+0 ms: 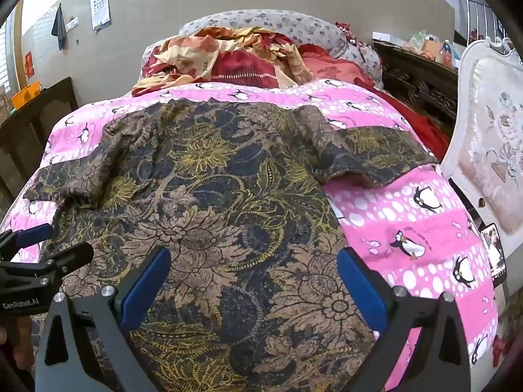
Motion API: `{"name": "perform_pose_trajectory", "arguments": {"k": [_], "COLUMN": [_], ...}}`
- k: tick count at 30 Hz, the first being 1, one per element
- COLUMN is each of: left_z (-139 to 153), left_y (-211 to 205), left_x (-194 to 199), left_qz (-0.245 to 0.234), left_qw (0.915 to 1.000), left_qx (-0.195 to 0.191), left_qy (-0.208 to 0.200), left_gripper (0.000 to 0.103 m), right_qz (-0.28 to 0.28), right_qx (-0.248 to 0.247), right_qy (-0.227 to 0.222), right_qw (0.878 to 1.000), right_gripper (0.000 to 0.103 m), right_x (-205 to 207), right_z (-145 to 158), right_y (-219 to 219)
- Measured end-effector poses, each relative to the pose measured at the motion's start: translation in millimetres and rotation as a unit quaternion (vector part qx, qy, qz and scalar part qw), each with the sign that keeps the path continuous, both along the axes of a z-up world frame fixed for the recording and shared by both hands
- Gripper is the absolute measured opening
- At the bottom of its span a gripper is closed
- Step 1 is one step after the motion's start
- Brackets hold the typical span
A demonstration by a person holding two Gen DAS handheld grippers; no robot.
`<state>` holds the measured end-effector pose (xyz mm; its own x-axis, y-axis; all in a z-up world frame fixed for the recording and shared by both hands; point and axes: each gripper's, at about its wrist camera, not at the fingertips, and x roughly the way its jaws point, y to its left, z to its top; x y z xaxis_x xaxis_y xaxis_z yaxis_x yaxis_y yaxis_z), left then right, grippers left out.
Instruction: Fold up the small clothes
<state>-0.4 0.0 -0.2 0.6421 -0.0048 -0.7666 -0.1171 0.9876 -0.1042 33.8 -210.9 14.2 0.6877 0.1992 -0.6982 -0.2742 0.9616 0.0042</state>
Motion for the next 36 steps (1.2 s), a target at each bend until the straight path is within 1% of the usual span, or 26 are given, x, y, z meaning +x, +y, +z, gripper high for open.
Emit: {"name": "perform_pose_trajectory", "arguments": {"k": [3,4,8,11,16,27,36], "left_z": [1.0,-1.9,-4.3,-7.4,-11.7,-3.2,8.2], "left_y": [-1.4,1.9,2.1,1.6,2.5,-8.2,-5.8], "left_x": [-2.1,0.4,3.1,6.7,-1.6,-13.5,-43.3], "left_qz": [0.004,0.003,0.006,0.014,0.016,0.017,0.035], "left_qw": [1.0000,1.0000,0.9998,0.9996,0.9996,0.9993,0.9990], "left_qx": [0.001,-0.007,-0.011,-0.004,-0.002,0.016,0.020], "left_qy": [-0.001,0.005,0.012,0.022,0.024,0.028,0.021], "left_gripper": [0.085,0.085,0.085,0.085,0.085,0.085,0.085], "right_qz": [-0.002,-0.001,-0.003,-0.003,-0.003,0.011,0.002], "right_qx": [0.000,0.001,0.000,-0.002,-0.004,0.000,-0.001], "right_qy": [0.000,-0.001,0.003,0.006,0.014,0.019,0.027], "right_qw": [1.000,1.000,1.000,1.000,1.000,1.000,1.000], "right_gripper": [0.103,0.103,0.103,0.103,0.103,0.103,0.103], "right_x": [0.5,0.5,0.8,0.0,1.3,-6.4,-14.5], "right_z": [-0.4,-0.4,-1.5,-2.5,-3.1,-6.3,-4.8], "right_y": [-0.2,-0.4,0.1,1.2,1.6,16.2,14.2]}}
